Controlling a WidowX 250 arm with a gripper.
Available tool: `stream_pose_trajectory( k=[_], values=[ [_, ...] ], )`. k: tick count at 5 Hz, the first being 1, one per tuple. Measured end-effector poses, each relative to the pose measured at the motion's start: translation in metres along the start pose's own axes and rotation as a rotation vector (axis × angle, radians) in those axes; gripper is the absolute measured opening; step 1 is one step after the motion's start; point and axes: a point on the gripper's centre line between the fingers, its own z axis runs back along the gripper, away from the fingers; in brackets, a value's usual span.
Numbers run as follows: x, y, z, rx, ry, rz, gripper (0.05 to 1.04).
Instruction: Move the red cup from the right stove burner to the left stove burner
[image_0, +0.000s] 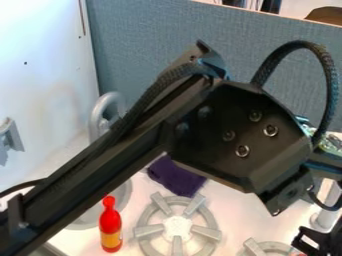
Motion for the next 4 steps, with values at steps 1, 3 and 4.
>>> stream_pose_trajectory(
  k=[1, 3, 4],
  values=[
    [-0.002, 0.007, 0.001, 0.012, 0.037, 0.018, 0.097],
    [-0.019, 0.019, 0.003, 0.023, 0.090, 0.023, 0.084],
    [-0.035, 0.028, 0.014, 0.010, 0.076, -0.012, 0.083]
  ],
)
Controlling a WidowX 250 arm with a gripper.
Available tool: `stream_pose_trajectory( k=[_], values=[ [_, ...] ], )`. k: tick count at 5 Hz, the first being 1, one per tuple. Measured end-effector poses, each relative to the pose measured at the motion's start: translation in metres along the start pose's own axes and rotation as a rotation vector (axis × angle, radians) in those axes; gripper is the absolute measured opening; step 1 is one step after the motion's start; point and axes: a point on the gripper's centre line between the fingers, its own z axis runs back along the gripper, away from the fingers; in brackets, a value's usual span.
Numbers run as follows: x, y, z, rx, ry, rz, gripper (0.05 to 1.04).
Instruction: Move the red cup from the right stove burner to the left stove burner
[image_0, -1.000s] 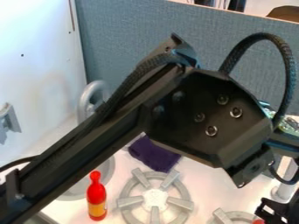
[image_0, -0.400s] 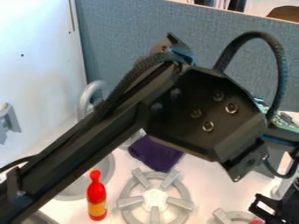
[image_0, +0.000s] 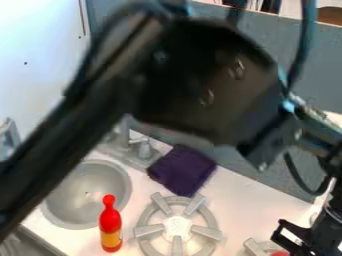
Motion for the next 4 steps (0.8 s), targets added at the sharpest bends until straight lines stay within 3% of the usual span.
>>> stream_pose_trajectory(
  k=[2, 4],
  values=[
    [-0.024, 0.032, 0.000, -0.082, 0.010, -0.001, 0.081],
    [-0.034, 0.078, -0.001, -0.114, 0.049, 0.071, 0.081]
  ],
)
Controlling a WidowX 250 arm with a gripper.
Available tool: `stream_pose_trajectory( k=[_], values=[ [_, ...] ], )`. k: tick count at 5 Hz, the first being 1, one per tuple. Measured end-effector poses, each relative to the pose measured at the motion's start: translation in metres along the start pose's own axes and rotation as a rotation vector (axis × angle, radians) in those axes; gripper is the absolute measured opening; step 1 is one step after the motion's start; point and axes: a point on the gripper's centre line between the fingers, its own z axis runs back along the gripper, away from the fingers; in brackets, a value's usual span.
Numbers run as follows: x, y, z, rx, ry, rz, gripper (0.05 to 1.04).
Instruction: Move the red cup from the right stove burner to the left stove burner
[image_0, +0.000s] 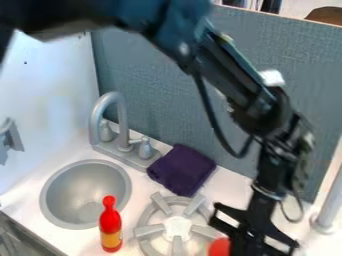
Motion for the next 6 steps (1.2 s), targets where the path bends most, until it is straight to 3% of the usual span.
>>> stream_pose_trajectory(
  k=[1, 3, 6],
  values=[
    [0.002, 0.027, 0.009, -0.015, -0.014, 0.034, 0.081],
    [0.012, 0.077, 0.017, -0.050, 0.030, 0.106, 0.081],
    [0.046, 0.089, 0.003, -0.077, 0.092, 0.118, 0.081]
  ],
)
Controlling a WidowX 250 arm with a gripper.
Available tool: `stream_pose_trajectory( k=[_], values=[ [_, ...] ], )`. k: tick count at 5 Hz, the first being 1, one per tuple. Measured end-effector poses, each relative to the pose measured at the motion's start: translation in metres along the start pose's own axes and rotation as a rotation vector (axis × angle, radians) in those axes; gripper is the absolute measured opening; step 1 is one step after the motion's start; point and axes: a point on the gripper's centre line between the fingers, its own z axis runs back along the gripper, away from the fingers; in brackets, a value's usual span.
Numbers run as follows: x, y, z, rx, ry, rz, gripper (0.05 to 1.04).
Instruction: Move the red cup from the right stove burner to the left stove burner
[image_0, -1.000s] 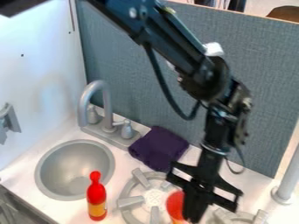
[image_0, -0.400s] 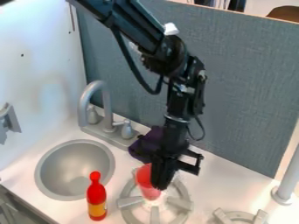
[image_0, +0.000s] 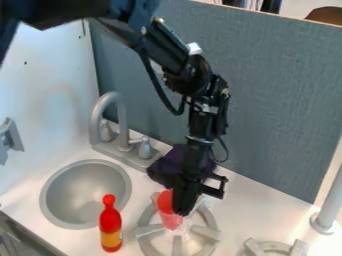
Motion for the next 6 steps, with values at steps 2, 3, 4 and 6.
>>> stream_pose_trajectory(
  k=[2, 3, 4, 6],
  values=[
    [0.019, -0.004, -0.006, 0.011, 0.045, 0.025, 0.081],
    [0.025, -0.006, -0.010, 0.013, 0.071, 0.034, 0.081],
    [0.027, -0.008, -0.012, 0.013, 0.089, 0.049, 0.081],
    [0.028, -0.012, -0.013, -0.010, 0.094, 0.055, 0.081]
  ],
)
